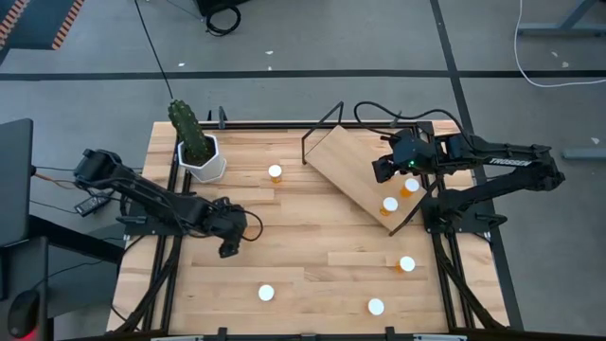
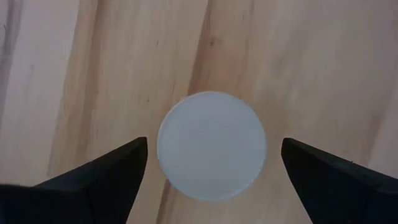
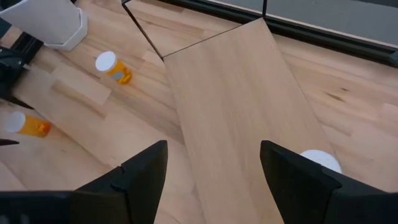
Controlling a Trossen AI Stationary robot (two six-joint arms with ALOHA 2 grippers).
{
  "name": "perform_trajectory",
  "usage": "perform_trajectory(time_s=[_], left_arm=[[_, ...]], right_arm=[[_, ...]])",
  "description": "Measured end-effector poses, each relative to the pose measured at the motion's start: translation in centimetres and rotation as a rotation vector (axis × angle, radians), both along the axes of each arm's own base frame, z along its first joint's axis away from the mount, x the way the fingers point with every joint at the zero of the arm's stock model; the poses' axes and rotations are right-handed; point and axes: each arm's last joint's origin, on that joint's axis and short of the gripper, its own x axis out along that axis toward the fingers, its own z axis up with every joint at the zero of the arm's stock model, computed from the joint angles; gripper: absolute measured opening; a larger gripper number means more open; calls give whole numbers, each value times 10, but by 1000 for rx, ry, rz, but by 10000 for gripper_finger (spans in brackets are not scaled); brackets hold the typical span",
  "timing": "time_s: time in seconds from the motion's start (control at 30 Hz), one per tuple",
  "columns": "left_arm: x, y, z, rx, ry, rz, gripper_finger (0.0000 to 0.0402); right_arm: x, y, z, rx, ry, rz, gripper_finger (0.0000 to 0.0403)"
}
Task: Pick and place medicine bottles onto shelf by color
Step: Put the orange pill bottle on the shelf aligned with the middle right orange pill bottle
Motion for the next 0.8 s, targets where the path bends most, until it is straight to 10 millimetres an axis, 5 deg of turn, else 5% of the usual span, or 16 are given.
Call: perform_trajectory(time_s=[0.47,0.8], left_arm=[[9,-3,5,0,-25,39,374],[9,-2,8,26,-20,40,325]], right_arm=[[0,0,0,17,-5,1,263],[0,0,0,17,-5,1,263]])
